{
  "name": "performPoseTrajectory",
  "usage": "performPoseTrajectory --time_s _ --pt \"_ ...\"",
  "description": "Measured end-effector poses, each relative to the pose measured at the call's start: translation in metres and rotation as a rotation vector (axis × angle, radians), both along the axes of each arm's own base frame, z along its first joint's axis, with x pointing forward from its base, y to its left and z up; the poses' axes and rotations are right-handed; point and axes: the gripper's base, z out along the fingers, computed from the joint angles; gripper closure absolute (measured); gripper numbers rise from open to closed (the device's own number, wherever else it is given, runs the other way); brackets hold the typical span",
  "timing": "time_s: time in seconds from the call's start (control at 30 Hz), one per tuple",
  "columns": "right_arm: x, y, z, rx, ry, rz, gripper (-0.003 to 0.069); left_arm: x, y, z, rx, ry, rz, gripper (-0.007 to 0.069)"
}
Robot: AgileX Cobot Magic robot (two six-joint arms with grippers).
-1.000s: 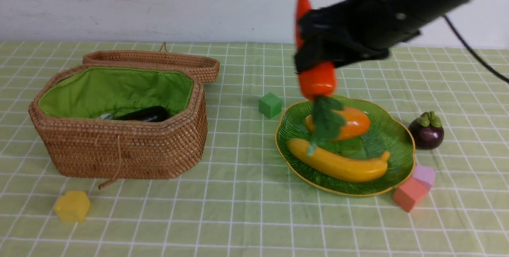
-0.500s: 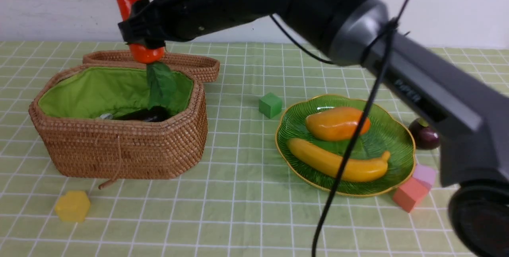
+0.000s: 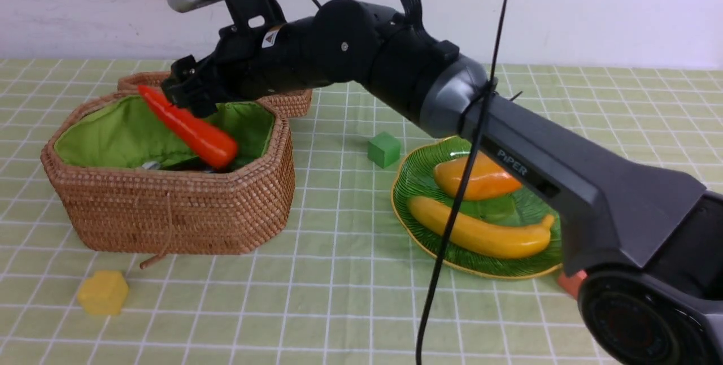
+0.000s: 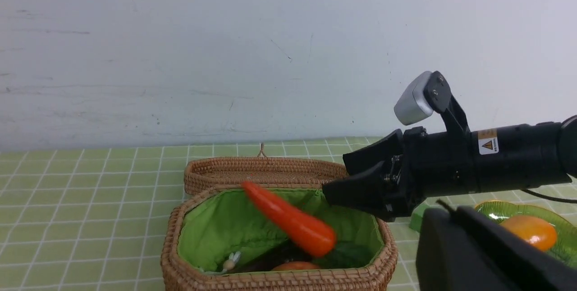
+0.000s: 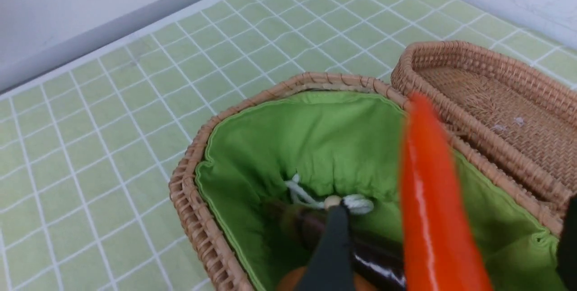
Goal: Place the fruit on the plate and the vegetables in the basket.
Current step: Use the right arm to grab a carrot and put it into the left basket, then use the right arm to grab a mangosteen and put it into the right plate
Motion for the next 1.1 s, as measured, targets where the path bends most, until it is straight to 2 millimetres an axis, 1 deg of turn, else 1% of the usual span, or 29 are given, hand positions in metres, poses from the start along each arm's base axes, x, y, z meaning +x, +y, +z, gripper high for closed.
performPoseTrajectory --time_s 0.1,0.13,0.23,0.37,0.4,0.43,0.47,0.53,0.57,0.63,0.67,0.7,0.77,0.83,0.93,0.97,1.0,1.03,1.07,1.1 --pt "-0.007 -0.007 0.010 -0.056 0.015 0.026 0.0033 0.000 -0.001 0.000 -0.010 0.003 -0.010 0.0637" --pt "-0.010 -0.012 0.016 -0.076 0.028 0.033 0.0052 0.000 -0.001 0.000 -0.014 0.005 -0.014 0.0637" --pt "-0.022 -0.032 0.045 -0.125 0.070 0.037 0.0150 -0.001 -0.003 -0.001 -0.010 0.015 -0.035 0.0637" --pt "-0.040 -0.068 0.087 -0.173 0.125 0.013 0.0326 -0.003 -0.008 -0.003 0.009 0.033 -0.088 0.0637" --pt "-0.045 -0.079 0.098 -0.189 0.141 0.006 0.0398 -0.003 -0.009 -0.004 0.017 0.038 -0.112 0.0637" --pt "-0.049 -0.086 0.104 -0.200 0.149 0.004 0.0421 -0.004 -0.011 -0.004 0.022 0.041 -0.126 0.0637" --pt "-0.058 -0.105 0.119 -0.231 0.172 -0.002 0.0528 -0.005 -0.014 -0.006 0.031 0.056 -0.171 0.0637" --pt "-0.063 -0.120 0.131 -0.234 0.180 -0.020 0.0620 -0.007 -0.018 -0.007 0.054 0.066 -0.219 0.0637" --pt "-0.064 -0.126 0.136 -0.233 0.182 -0.034 0.0653 -0.008 -0.019 -0.008 0.060 0.071 -0.240 0.0637" --pt "-0.066 -0.141 0.144 -0.221 0.190 -0.079 0.0675 -0.011 -0.023 -0.009 0.074 0.082 -0.292 0.0637" --pt "-0.066 -0.144 0.146 -0.221 0.192 -0.087 0.0675 -0.011 -0.024 -0.010 0.076 0.084 -0.302 0.0637" --pt "-0.067 -0.155 0.149 -0.221 0.203 -0.133 0.0676 -0.013 -0.027 -0.010 0.083 0.090 -0.337 0.0637" --pt "-0.067 -0.176 0.150 -0.248 0.219 -0.223 0.0676 -0.015 -0.030 -0.011 0.093 0.095 -0.384 0.0637" --pt "-0.072 -0.199 0.147 -0.301 0.238 -0.308 0.0676 -0.018 -0.033 -0.012 0.106 0.097 -0.425 0.0637" --pt "-0.077 -0.236 0.133 -0.375 0.294 -0.451 0.0676 -0.021 -0.036 -0.013 0.129 0.103 -0.476 0.0637" --pt "-0.077 -0.252 0.124 -0.402 0.329 -0.511 0.0676 -0.022 -0.037 -0.014 0.139 0.104 -0.494 0.0637" --pt "-0.077 -0.261 0.122 -0.407 0.343 -0.545 0.0675 -0.022 -0.037 -0.014 0.139 0.107 -0.503 0.0637" --pt "-0.075 -0.280 0.105 -0.442 0.408 -0.619 0.0674 -0.023 -0.039 -0.014 0.154 0.101 -0.523 0.0637" --pt "-0.073 -0.289 0.097 -0.458 0.435 -0.643 0.0674 -0.024 -0.039 -0.014 0.155 0.100 -0.535 0.0637" --pt "-0.068 -0.316 0.075 -0.479 0.525 -0.722 0.0670 -0.025 -0.040 -0.014 0.165 0.095 -0.555 0.0637"
